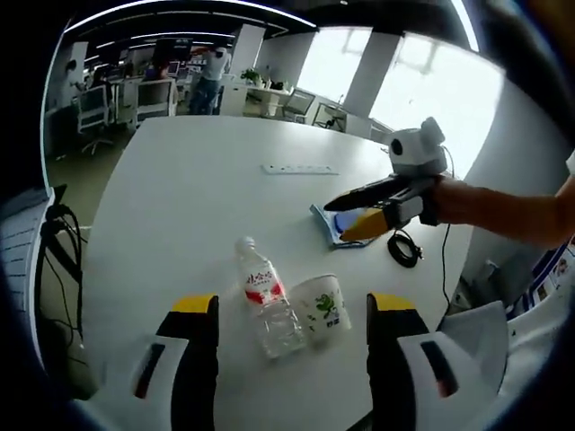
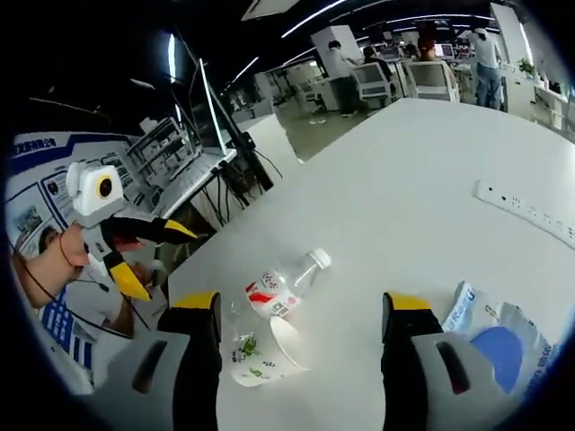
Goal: Arrange the tabletop items into an orderly group along one side of the table until the central work area is clear of visible clutter.
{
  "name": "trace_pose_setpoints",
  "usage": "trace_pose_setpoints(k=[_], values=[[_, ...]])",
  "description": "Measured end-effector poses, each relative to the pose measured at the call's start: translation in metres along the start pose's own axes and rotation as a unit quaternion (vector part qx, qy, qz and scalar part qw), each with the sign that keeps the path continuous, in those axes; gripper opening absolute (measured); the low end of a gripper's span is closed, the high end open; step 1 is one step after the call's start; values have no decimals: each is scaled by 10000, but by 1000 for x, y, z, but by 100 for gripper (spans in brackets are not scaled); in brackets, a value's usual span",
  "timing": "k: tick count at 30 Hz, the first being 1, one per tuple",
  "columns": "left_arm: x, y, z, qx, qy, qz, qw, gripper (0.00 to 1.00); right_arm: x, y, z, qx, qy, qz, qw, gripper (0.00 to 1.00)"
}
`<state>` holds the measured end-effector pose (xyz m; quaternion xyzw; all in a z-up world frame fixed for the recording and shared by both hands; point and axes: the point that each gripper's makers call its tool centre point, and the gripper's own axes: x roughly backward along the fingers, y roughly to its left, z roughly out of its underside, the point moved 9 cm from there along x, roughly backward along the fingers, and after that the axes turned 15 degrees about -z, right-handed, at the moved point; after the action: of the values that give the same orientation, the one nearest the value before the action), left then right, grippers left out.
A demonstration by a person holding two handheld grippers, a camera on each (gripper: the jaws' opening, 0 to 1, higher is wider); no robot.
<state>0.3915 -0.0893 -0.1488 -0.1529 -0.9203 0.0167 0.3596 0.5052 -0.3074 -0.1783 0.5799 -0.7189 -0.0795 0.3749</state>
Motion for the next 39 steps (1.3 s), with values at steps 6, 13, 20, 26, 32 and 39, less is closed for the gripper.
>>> trace_pose_setpoints(k=[6, 13, 20, 26, 32, 39], values=[[-1, 5, 4, 113, -49, 19, 9999, 68, -21, -11, 0, -465, -57, -199, 9987, 71], [-1, 13, 8, 237, -119, 76, 9996, 67, -44, -26, 0, -1018, -242, -336, 9939, 67], [-5, 17, 9, 301, -166, 159, 9993, 67, -59, -35, 0, -1391, -320, -398, 9890, 62], [-9, 20, 10, 317, -192, 197, 9991, 67, -71, -42, 1, -1786, -371, -503, 9819, 59], [-12, 24, 11, 396, -242, 277, 9985, 67, -82, -48, 2, -2123, -501, -614, 9740, 56], [-18, 32, 12, 438, -278, 345, 9981, 66, -95, -57, 5, -2447, -592, -685, 9654, 52]])
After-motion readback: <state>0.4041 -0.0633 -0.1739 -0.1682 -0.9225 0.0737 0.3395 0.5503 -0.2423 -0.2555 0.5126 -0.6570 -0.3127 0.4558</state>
